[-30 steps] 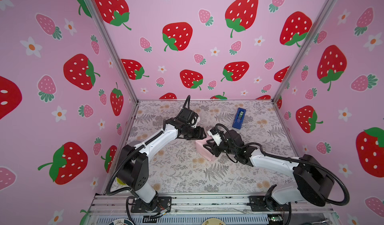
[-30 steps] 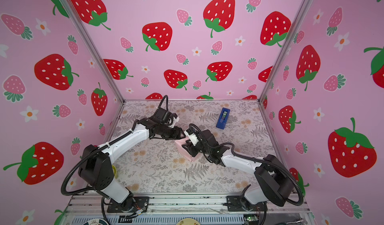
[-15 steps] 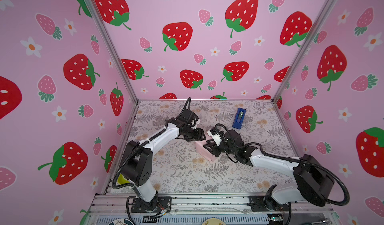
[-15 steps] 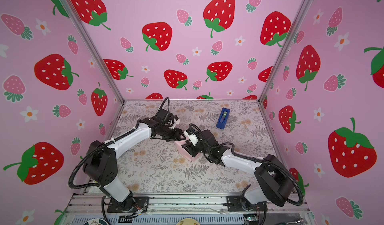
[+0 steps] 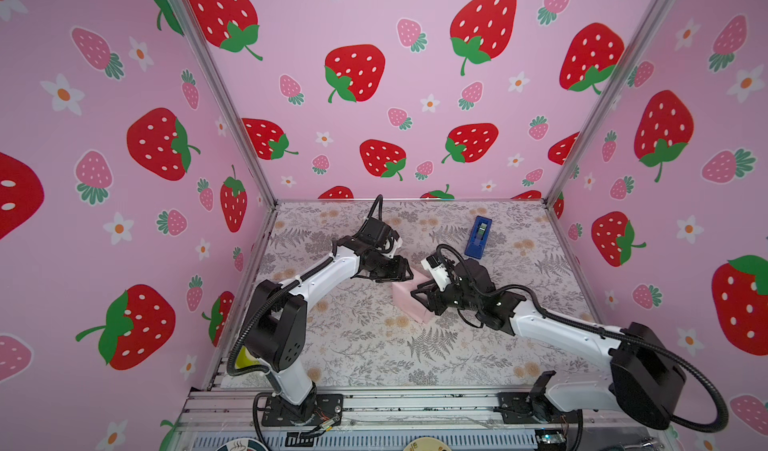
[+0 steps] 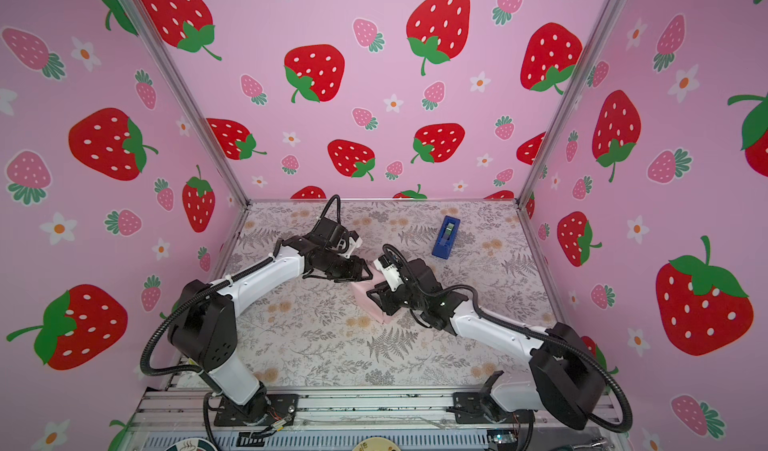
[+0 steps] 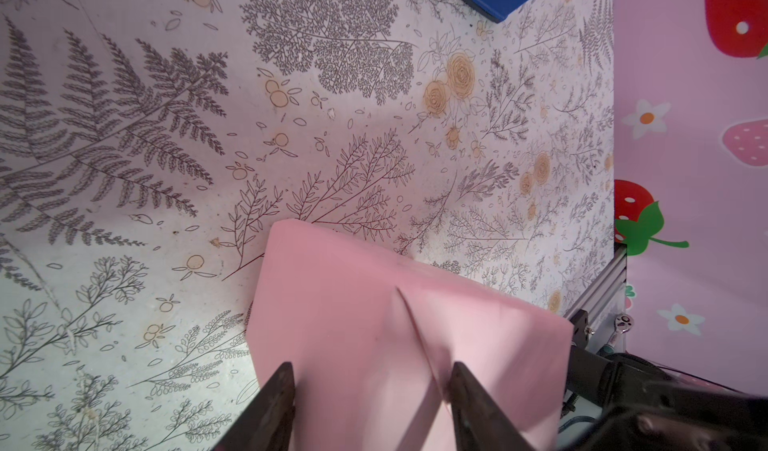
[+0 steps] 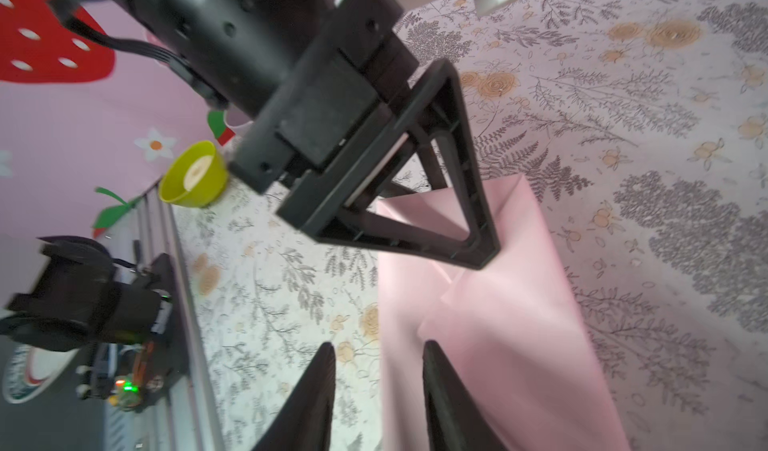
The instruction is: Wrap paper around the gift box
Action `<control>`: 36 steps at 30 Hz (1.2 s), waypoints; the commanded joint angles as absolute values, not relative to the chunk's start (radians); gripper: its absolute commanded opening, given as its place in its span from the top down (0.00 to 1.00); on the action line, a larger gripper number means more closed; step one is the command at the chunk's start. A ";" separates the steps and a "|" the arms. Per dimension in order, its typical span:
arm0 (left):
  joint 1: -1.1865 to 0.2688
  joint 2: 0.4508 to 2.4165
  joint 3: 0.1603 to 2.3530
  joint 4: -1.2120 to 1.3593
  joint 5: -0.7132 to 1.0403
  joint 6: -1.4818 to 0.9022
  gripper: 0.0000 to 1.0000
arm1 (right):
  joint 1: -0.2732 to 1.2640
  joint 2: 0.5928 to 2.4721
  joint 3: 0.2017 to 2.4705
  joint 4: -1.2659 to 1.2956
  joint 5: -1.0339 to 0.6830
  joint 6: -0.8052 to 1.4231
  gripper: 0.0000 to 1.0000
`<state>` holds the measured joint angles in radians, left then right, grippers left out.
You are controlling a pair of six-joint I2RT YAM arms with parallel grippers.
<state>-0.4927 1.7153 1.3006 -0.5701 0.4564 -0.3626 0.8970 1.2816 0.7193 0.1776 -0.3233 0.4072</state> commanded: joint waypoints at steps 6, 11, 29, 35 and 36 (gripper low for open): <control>-0.492 1.749 1.275 -0.663 0.381 -0.334 0.41 | 1.003 1.250 0.620 0.182 -0.332 0.580 0.69; -0.496 1.745 1.259 -0.660 0.377 -0.338 0.41 | 0.991 1.255 0.619 0.109 -0.111 0.622 0.86; -0.552 1.759 1.238 -0.686 0.343 -0.349 0.41 | 0.805 1.247 0.675 0.025 -0.089 0.582 0.87; -0.555 1.766 1.234 -0.682 0.330 -0.354 0.41 | 0.838 1.200 0.605 0.139 -0.181 0.966 0.86; -0.555 1.764 1.232 -0.682 0.327 -0.355 0.41 | 0.855 1.185 0.582 0.173 -0.171 1.063 0.80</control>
